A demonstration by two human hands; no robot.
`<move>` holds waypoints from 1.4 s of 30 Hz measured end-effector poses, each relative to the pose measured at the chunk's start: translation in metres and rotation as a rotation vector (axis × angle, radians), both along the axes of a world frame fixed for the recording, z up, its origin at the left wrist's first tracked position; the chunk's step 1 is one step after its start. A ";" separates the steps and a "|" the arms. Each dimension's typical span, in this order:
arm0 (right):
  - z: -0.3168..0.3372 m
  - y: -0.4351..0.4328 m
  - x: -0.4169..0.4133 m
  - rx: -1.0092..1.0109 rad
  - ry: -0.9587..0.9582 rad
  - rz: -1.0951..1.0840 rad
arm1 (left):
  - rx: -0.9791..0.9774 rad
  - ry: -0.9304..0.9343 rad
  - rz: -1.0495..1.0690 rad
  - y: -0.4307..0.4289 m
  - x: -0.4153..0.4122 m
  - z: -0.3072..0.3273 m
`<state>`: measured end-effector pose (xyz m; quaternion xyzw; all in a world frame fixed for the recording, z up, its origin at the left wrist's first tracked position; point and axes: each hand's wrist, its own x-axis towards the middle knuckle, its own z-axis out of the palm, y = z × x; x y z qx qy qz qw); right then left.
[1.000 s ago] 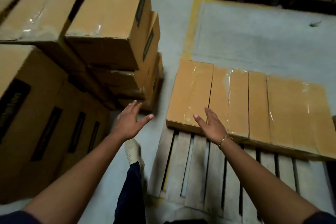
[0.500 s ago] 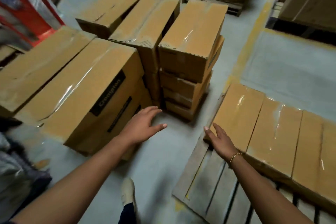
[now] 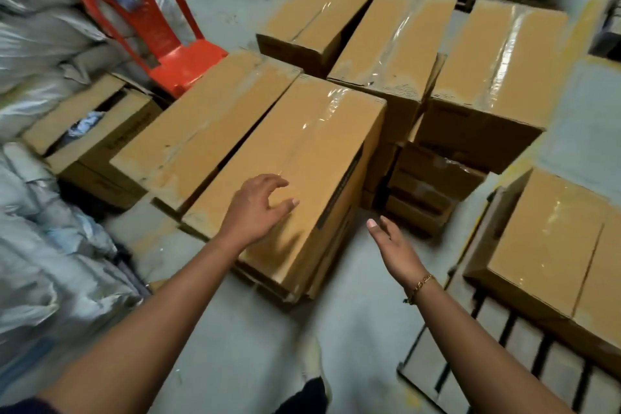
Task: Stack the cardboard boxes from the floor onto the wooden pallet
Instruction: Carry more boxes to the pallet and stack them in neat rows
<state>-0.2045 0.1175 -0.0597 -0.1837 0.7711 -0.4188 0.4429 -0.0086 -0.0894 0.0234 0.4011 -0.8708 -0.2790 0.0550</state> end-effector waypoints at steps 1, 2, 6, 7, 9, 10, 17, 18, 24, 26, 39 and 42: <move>-0.001 -0.013 0.011 0.008 -0.012 0.006 | -0.007 -0.023 0.067 -0.020 0.017 -0.006; -0.003 -0.025 0.021 0.017 -0.021 0.013 | -0.005 -0.055 0.125 -0.036 0.033 -0.012; -0.013 -0.063 0.052 0.056 -0.046 0.040 | -0.017 -0.249 0.249 -0.076 0.074 -0.043; -0.015 -0.071 0.058 0.076 -0.051 0.044 | -0.015 -0.286 0.253 -0.080 0.078 -0.049; -0.018 -0.081 0.068 0.100 -0.056 0.045 | 0.010 -0.325 0.264 -0.087 0.083 -0.058; -0.018 -0.084 0.072 0.106 -0.055 0.043 | 0.022 -0.328 0.269 -0.090 0.084 -0.061; -0.021 -0.098 0.087 0.144 -0.062 0.007 | 0.140 -0.275 0.307 -0.116 0.083 -0.077; -0.022 -0.097 0.088 0.143 -0.069 -0.007 | 0.147 -0.274 0.302 -0.118 0.082 -0.079; -0.024 -0.102 0.096 0.120 -0.205 -0.109 | 0.338 -0.204 0.348 -0.140 0.080 -0.088; -0.025 -0.106 0.095 0.090 -0.257 -0.142 | 0.562 -0.099 0.416 -0.156 0.081 -0.094; -0.032 -0.039 0.088 0.006 -0.275 -0.382 | 0.569 0.046 0.242 -0.047 0.089 -0.100; -0.030 -0.001 0.082 0.015 -0.253 -0.453 | 0.578 0.108 0.257 -0.003 0.076 -0.102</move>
